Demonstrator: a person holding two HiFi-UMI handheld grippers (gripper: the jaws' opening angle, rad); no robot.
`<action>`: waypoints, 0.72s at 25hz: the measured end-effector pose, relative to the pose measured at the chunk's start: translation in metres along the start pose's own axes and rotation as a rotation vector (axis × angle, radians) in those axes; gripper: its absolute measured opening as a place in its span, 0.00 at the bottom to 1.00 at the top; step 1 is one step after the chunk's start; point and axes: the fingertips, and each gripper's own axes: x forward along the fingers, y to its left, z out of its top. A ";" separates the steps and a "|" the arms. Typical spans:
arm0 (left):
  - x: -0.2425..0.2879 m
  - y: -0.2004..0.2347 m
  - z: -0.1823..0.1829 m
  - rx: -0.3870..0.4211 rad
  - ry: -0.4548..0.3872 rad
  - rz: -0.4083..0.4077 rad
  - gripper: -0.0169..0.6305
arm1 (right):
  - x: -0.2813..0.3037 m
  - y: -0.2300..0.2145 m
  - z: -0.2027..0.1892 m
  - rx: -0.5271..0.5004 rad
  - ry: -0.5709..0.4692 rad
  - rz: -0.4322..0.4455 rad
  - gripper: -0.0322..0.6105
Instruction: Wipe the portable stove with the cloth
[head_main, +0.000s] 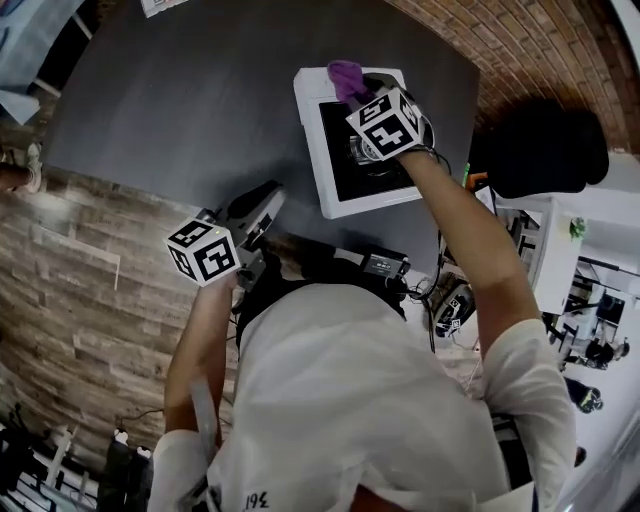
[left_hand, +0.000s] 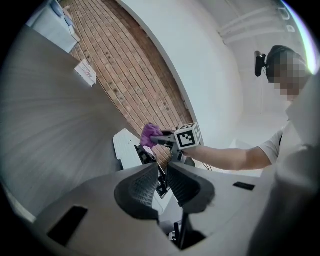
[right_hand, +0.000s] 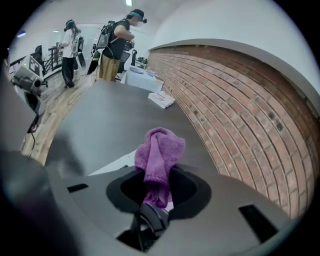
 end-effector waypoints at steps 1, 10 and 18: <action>0.000 0.001 0.001 -0.003 -0.003 0.000 0.13 | 0.007 -0.004 0.008 -0.017 0.003 -0.001 0.21; -0.001 0.009 0.011 -0.021 -0.027 0.006 0.13 | 0.061 -0.015 0.062 -0.153 0.038 -0.031 0.21; 0.001 0.012 0.004 -0.035 -0.014 0.009 0.13 | 0.079 0.040 0.051 -0.319 0.089 0.014 0.21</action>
